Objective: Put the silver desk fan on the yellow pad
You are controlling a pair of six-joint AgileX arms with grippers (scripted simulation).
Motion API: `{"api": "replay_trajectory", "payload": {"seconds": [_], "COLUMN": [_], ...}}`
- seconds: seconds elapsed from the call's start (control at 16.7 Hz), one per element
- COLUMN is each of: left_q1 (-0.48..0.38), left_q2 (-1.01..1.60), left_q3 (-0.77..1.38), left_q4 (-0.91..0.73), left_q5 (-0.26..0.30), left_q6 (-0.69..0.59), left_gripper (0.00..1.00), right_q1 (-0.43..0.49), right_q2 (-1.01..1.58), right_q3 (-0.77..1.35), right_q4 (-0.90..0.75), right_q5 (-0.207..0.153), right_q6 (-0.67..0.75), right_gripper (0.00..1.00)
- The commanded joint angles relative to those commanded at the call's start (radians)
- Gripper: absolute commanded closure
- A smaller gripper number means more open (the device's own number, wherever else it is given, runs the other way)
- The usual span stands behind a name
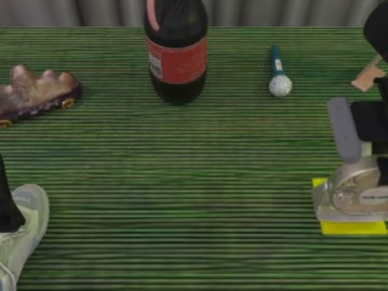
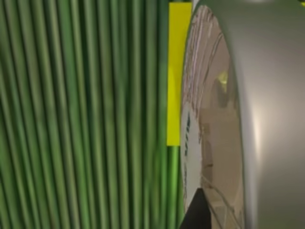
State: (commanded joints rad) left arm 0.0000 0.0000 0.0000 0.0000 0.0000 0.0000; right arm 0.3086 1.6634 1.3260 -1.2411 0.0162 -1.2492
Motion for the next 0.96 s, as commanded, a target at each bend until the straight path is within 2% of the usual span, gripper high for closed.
{"api": "replay_trajectory", "payload": {"seconds": [0.6, 0.96], "left_q1": [0.0, 0.0], "left_q2": [0.0, 0.0], "left_q3": [0.0, 0.0], "left_q4": [0.0, 0.0], "left_q5": [0.0, 0.0], "left_q6": [0.0, 0.0], "left_gripper": [0.0, 0.0], "right_q1": [0.0, 0.0], "right_q2": [0.0, 0.0], "right_q3": [0.0, 0.0], "right_q4": [0.0, 0.0], "right_q5": [0.0, 0.0], "right_q6": [0.0, 0.0], "right_gripper": [0.02, 0.0]}}
